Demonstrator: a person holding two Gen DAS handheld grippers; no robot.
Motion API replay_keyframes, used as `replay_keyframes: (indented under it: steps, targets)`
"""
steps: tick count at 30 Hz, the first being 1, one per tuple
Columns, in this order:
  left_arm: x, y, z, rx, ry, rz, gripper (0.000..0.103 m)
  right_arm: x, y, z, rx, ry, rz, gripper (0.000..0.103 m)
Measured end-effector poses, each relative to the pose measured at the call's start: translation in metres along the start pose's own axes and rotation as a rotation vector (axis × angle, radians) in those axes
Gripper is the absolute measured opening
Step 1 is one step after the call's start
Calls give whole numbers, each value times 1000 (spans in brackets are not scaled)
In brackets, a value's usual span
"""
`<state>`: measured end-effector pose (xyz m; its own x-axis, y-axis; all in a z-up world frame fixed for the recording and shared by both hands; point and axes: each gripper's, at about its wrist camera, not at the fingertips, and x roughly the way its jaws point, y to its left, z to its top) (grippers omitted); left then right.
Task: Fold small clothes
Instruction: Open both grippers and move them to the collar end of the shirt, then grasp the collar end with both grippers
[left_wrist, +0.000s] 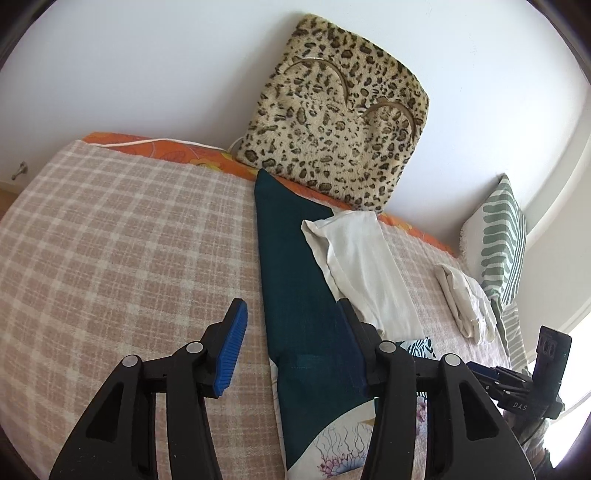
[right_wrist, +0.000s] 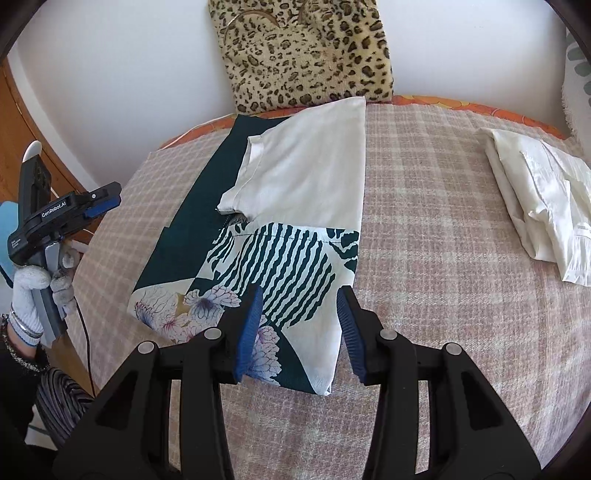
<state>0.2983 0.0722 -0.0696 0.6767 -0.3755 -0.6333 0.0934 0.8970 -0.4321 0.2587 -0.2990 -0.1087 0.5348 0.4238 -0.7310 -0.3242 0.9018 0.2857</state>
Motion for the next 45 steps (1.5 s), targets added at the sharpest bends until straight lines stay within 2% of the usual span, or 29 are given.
replay_keyframes:
  steps: [4,14,19,28,31,36,41,44,45]
  targets:
    - [12,3,28,62,30,6,50,3,-7,22,42,-26,19,45]
    - [80,21,86,47,84,-10,50,44,-57,115,137,-61,28,45]
    - [120,24,105,45,106,-23,50,83,-84,154,166,-32,16,45]
    - [190,32,132,51,148,8,50,148,-114,209,204,29,68,45]
    - [208,34,139,56,150,30,50,168,-112,223,184,54,78,45]
    - [230,38,146,47,163,20,50,199,-109,237,173,78,75,45]
    - [237,35,149,68,137,26,50,219,-108,246,180,66,57,45]
    - [239,31,149,97,127,21,47,224,-108,251,198,51,66,45]
    - [242,28,149,117,125,22,40,226,-106,253,194,48,58,45]
